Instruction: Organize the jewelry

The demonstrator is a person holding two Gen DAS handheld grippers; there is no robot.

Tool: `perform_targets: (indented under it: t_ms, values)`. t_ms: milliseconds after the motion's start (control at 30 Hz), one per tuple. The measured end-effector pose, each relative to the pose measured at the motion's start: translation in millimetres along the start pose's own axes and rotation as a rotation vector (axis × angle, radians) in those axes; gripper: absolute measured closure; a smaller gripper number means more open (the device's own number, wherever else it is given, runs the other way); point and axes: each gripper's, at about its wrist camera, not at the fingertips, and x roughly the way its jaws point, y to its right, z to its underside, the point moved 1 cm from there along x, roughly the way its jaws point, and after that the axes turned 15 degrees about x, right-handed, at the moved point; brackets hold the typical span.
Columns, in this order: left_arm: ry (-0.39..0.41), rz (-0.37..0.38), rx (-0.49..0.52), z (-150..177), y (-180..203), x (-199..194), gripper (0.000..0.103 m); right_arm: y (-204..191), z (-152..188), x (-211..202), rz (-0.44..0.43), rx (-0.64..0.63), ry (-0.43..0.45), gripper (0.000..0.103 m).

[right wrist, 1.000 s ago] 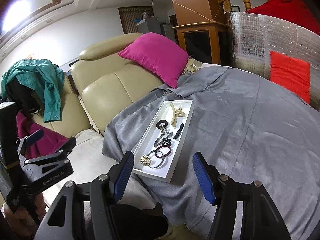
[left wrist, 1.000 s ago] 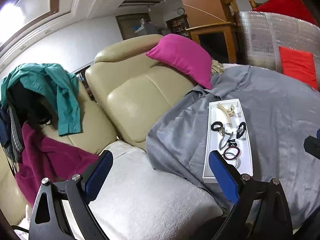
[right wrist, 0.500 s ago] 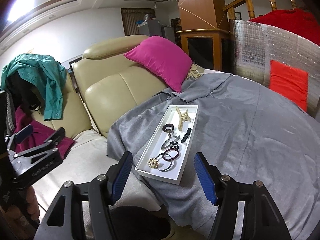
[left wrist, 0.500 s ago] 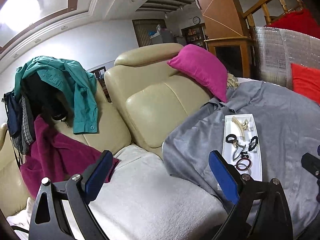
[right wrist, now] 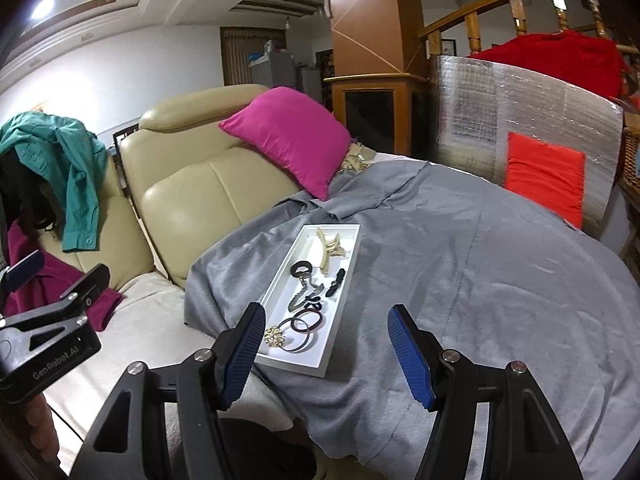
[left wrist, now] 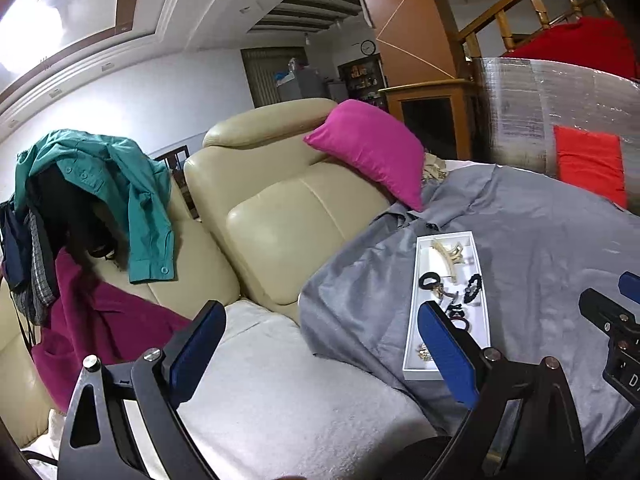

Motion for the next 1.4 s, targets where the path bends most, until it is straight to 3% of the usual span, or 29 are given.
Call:
perform_targets:
  t_ms: [433,900,1400]
  values:
    - [0.014,-0.016,0.03,-2,9,-22,0.006,10,4,-18,-0.021,0.015,-0.007,0.035]
    - [0.029,-0.032,0.023,4,1,-41,0.006,-6,11,-38,-0.045,-0.008,0.006,0.035]
    - [0.021,-0.024,0.022,6,-1,-39,0.006,-8,11,-43,-0.046,-0.013,0.014,0.035]
